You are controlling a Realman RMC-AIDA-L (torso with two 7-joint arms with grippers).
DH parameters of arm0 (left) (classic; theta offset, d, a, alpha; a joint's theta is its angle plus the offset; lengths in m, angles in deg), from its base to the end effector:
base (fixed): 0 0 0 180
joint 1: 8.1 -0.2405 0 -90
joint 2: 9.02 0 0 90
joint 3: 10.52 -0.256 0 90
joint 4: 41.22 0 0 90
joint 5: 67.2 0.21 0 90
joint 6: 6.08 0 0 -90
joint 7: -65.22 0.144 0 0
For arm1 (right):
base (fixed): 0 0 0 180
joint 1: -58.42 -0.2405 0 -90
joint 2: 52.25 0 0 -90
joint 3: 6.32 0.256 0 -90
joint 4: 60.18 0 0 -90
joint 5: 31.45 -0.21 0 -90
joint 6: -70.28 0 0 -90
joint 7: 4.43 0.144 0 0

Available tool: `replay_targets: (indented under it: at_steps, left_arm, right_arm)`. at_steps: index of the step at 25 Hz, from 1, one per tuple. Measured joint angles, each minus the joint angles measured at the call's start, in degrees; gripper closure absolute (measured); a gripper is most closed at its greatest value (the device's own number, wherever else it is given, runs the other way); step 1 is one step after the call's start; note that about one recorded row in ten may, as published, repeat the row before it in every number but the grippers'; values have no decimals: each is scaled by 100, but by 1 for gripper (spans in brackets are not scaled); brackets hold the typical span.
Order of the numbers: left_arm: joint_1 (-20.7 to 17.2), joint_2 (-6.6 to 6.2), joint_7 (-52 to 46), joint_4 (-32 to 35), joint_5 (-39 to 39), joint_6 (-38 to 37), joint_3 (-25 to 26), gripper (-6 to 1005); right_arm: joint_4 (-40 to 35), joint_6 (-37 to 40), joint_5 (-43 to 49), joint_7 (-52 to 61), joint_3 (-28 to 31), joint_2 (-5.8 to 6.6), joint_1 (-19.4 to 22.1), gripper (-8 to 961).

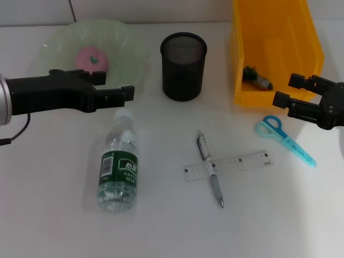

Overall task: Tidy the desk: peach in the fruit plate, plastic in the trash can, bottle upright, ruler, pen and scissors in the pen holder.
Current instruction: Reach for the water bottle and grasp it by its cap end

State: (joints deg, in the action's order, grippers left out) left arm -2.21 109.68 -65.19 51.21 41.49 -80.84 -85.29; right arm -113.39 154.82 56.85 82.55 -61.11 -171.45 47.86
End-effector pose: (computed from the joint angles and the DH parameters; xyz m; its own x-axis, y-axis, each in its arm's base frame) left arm -0.1954 0.2969 0.0474 0.7241 0.5213 0.4515 0.6661 -0.6984 -0.2619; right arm 0.2835 0.2879 0.0412 0.6303 -0.3301 -0.7027 -0.6294 -0.7472 -0.2136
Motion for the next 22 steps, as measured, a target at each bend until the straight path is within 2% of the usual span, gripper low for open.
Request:
replay_targets:
  at_steps: [1,5,9,10,11,13,22]
  left_arm:
    - [9,-2,-1159,399,753,325,-361,199]
    - [82,-6,-1832,510,1157,409,-564,194]
    - [465,15,-3017,531,2441,519,-1315,195]
    - [465,15,-3017,531,2441,519,-1315,195]
    - [617,26,-3361,529,3055,523,-1609,196]
    - [746,48,-3464,446,3344,518,-1706,197]
    - [1091,54,-3468,-340,3172,694,-1485,201]
  right_arm:
    - [62,15,5,-166,-19,2,6,169]
    - [106,20,39,-273,-27,3,8,168]
    - [118,22,66,-283,-27,3,6,168]
    - [119,22,66,-283,-26,4,3,168]
    - [120,24,66,-281,-20,8,0,168]
    - [124,24,66,-272,-16,11,-8,168]
    - [191,26,67,-264,-26,12,-27,169]
